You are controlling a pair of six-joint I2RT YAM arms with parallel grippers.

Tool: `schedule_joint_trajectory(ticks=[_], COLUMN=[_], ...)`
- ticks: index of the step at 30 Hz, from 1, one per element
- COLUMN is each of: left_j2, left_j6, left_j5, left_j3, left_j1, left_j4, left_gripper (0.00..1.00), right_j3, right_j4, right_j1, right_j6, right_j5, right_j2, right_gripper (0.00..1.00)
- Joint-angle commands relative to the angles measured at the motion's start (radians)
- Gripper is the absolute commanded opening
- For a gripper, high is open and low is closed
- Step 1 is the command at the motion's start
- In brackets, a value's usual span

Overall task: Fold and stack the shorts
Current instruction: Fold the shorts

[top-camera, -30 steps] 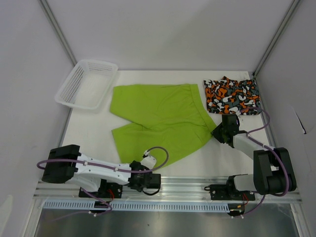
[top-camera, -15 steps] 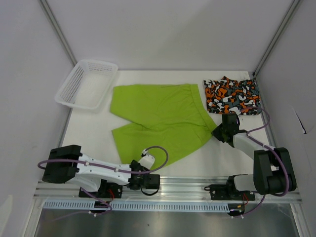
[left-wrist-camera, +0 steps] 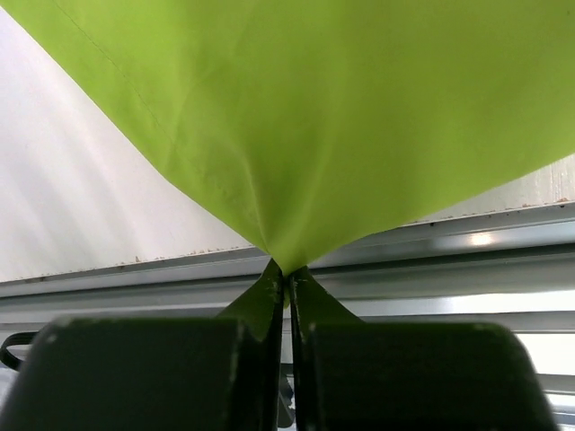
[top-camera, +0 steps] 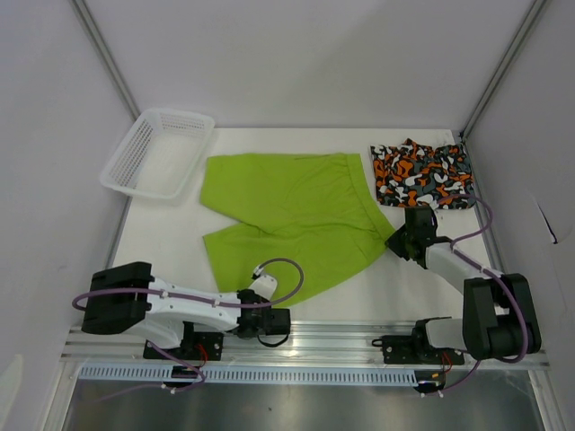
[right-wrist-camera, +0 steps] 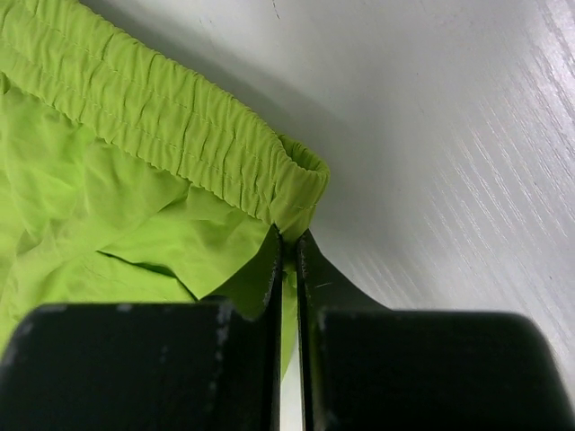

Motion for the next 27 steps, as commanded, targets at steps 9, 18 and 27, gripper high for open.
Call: schedule_joint_trajectory(ticks=[9,18,27], left_j2=[-0.036,-0.005,-0.401], left_j6=[-0.01,-0.056,0.005], left_j5=[0.127,0.195,0.158], left_j3=[0.116,0.313,0.35], left_j1=[-0.135,-0.252,0.001], left_j4=[0.0,-0.13,-0.352], left_gripper=[0.0,0.0,0.0], right_j3=[0.07,0.068,0.303], right_j4=[-0.279,-0.559,-0.691], right_j1=[0.02,-0.004,-0.019], right_j6=[-0.043,-0.082,-0.106], right_j5=[0.035,0.07,0.086], right_j2=[-0.159,-0.415,-0.274], right_gripper=[0.0,0.0,0.0])
